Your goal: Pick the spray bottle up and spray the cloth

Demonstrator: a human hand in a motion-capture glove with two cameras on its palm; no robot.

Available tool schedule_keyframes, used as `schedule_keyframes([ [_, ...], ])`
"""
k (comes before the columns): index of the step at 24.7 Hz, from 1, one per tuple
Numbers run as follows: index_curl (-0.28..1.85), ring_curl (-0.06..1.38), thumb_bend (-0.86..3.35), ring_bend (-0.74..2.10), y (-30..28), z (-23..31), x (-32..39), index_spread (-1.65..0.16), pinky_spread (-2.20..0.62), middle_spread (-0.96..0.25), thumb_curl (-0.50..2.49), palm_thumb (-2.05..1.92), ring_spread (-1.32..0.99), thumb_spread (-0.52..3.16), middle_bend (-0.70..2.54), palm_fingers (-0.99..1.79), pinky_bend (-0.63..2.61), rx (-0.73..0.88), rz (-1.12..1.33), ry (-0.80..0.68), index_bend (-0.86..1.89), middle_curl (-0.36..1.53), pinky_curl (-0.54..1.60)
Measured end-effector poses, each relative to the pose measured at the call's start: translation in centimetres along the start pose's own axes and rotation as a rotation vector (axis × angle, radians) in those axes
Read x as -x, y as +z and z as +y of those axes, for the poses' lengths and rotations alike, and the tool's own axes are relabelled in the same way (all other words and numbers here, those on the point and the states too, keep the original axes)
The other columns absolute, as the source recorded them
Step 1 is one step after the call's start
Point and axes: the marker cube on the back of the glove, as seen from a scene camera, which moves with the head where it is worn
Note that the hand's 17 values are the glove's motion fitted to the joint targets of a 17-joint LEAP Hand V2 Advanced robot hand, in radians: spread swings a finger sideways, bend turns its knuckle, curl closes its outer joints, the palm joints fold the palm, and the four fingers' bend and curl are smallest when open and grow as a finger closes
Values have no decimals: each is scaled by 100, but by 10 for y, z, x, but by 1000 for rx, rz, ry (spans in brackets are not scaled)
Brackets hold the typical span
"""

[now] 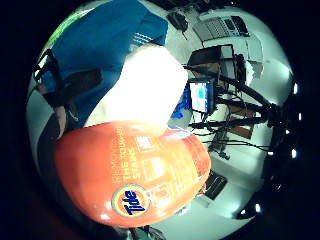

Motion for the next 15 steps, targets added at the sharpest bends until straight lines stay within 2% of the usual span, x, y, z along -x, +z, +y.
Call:
schedule_keyframes([
  [15,66,50,-3,58,-2,7,8,-32,-20,-20,76,107,-28,-10,61,131,31,11,207,-59,38,54,44],
])
